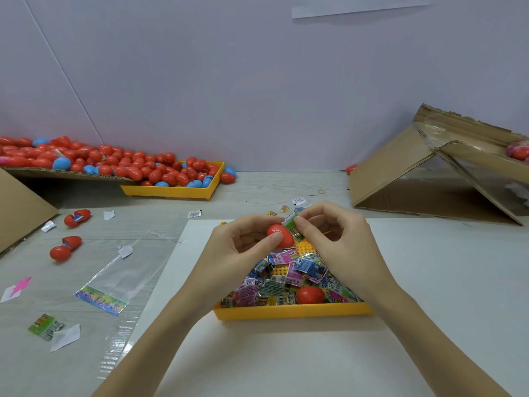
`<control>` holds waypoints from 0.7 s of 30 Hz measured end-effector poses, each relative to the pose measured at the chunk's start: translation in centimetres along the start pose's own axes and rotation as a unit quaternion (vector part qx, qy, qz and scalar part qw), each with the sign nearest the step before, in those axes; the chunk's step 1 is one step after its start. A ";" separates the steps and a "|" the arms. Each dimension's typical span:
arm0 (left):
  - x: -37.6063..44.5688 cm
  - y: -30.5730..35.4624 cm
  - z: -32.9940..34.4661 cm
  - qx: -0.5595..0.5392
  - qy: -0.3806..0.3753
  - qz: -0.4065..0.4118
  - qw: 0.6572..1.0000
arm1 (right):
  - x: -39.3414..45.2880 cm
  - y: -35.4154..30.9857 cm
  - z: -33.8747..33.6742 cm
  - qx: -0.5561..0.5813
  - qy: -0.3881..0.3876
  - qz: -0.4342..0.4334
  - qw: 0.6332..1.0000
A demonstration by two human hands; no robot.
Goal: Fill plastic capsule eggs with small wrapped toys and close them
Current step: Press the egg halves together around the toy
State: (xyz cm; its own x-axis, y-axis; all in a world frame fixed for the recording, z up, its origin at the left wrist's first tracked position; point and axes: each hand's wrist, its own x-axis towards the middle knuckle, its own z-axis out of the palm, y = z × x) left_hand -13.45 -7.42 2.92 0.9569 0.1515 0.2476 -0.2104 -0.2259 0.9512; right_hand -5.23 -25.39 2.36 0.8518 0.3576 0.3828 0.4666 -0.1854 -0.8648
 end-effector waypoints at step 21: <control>0.0 0.3 -0.1 -0.011 0.016 -0.027 0.999 | 0.0 0.0 0.3 0.019 -0.009 0.012 1.000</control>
State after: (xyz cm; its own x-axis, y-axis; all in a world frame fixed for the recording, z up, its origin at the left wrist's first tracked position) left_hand -13.54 -7.37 3.18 0.9603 0.1940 0.2007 -0.1627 -0.1952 0.9672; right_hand -5.32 -25.14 2.23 0.8576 0.3708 0.3565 0.4367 -0.1588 -0.8855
